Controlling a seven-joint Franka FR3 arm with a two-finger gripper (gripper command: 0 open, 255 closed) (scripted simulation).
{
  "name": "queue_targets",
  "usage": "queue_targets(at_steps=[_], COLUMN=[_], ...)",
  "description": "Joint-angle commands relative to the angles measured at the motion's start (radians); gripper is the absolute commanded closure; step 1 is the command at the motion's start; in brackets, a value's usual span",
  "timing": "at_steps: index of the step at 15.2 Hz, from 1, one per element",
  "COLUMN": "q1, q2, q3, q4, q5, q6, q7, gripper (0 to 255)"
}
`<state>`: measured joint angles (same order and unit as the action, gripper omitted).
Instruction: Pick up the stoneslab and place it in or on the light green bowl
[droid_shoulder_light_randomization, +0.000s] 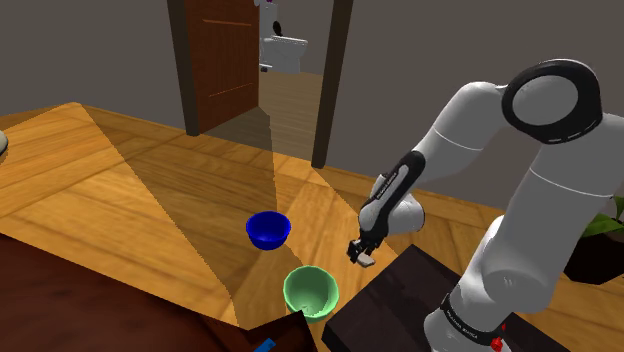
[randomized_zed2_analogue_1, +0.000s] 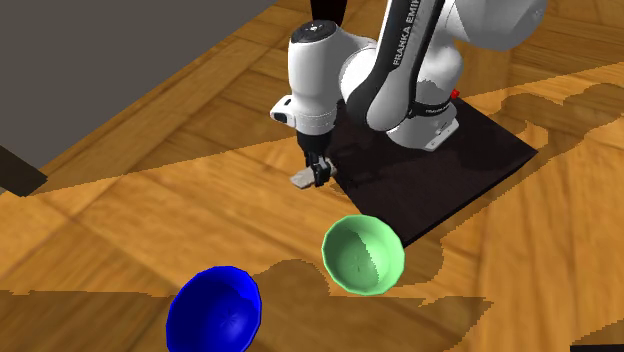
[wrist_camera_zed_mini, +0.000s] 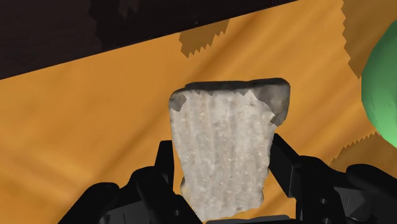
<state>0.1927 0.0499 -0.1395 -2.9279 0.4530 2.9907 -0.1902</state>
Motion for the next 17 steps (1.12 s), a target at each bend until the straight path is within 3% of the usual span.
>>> queue_targets(at_steps=[1,4,8,14,17], q1=[0.012,-0.023,-0.070,-0.106,-0.041], q2=[-0.059,-0.134,-0.229,-0.348,-0.338], q3=[-0.050,-0.051,-0.029,-0.007,0.062], q4=[-0.019,-0.031,-0.038,-0.036,-0.028], q5=[-0.142,-0.272,-0.359,-0.412,-0.371], q6=[-0.037,-0.095,-0.181,-0.301,-0.295], q7=[0.102,0.197,0.261,0.302,0.395], gripper=[255,255,255,255,255])
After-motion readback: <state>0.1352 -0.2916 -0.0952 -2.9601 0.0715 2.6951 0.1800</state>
